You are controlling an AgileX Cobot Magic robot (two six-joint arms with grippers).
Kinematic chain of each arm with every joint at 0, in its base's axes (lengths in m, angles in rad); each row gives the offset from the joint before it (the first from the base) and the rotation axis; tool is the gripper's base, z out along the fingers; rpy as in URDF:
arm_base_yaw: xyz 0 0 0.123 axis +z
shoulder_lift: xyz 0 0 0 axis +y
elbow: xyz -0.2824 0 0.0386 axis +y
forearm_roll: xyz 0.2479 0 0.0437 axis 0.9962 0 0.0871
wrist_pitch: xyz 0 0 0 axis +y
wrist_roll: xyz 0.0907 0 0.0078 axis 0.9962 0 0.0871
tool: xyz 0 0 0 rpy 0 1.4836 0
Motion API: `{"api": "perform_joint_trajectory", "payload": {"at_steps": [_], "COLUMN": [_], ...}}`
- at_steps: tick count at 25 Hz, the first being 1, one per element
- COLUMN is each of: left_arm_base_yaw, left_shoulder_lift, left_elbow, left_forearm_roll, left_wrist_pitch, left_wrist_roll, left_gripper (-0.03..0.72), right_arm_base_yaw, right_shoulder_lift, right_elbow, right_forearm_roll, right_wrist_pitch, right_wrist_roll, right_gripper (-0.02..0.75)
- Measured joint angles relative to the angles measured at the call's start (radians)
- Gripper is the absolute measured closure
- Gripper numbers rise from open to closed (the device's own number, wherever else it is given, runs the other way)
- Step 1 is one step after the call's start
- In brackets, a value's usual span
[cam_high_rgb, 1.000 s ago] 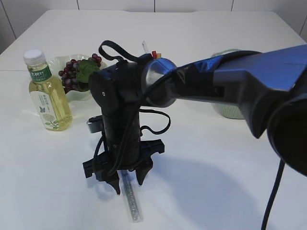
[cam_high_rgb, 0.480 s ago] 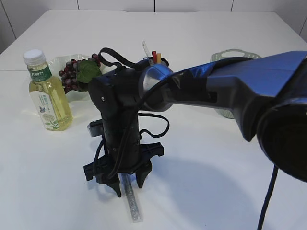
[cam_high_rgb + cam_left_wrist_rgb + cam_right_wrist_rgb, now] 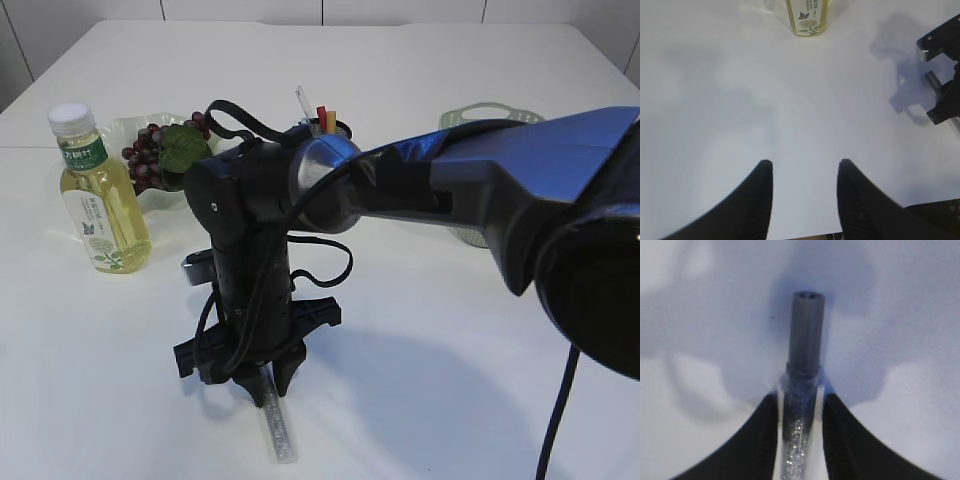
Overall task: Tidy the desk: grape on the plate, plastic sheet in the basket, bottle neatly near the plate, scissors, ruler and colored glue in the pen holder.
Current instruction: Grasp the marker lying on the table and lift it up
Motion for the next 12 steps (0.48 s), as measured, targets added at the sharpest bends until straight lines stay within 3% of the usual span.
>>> {"api": "perform_joint_trajectory", "payload": {"at_steps": [4,12], "left_arm_base_yaw": [0.000,0.000], "left_shoulder_lift": [0.000,0.000], "left_elbow": [0.000,0.000], "left_forearm_roll": [0.000,0.000], "left_wrist_pitch": [0.000,0.000], "left_wrist_roll": [0.000,0.000], "left_gripper": [0.377,0.389], "right_arm_base_yaw": [0.000,0.000], "right_shoulder_lift": [0.000,0.002], "right_elbow": [0.000,-0.022], "right_forearm_roll": [0.000,-0.002], "right_wrist_pitch": [0.000,0.000], "right_wrist_roll": [0.000,-0.046], "right_gripper": [0.606,0.620]}}
